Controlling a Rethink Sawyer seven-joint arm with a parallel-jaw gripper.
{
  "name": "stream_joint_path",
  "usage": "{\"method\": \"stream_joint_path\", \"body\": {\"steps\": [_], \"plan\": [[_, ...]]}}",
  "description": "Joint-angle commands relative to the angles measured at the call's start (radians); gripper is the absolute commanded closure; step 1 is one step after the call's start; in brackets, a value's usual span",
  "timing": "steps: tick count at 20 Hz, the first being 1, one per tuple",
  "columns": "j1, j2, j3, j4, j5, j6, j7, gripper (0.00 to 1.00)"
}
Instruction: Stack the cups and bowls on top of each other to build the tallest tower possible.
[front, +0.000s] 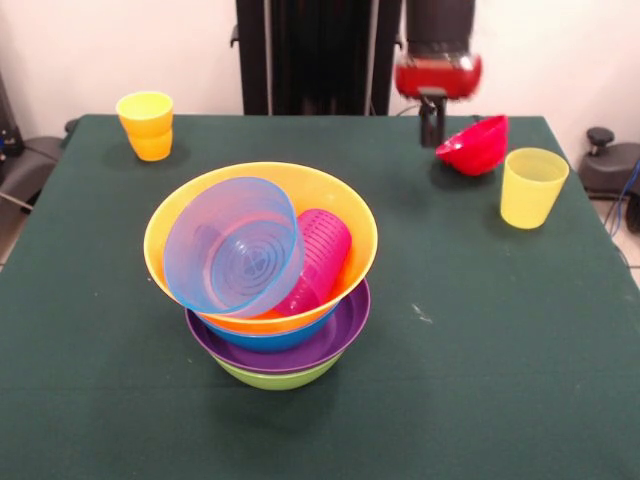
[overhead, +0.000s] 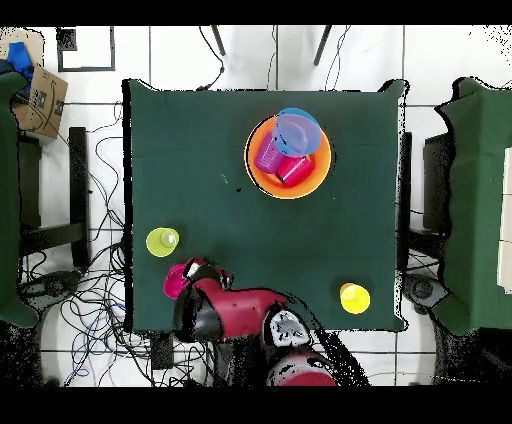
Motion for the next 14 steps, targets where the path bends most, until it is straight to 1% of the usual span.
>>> {"method": "stream_joint_path", "body": {"steps": [1,4,5,6,7,8,10,12,14], "plan": [[-0.321,-0.544,0.41,0.23,0.147,0.58,-0.259,1.0],[-0.423,-0.606,0.511,0.253,0.216,0.644,-0.344,1.0],[-0.45,-0.645,0.546,0.269,0.26,0.669,-0.376,1.0],[-0.477,-0.655,0.575,0.271,0.275,0.685,-0.398,1.0],[-0.49,-0.668,0.594,0.275,0.294,0.696,-0.41,1.0],[-0.504,-0.672,0.611,0.274,0.297,0.704,-0.414,1.0],[-0.515,-0.66,0.64,0.281,0.288,0.683,-0.384,1.0],[-0.513,-0.637,0.652,0.288,0.258,0.643,-0.336,1.0],[-0.501,-0.582,0.652,0.293,0.202,0.561,-0.252,1.0]]}}
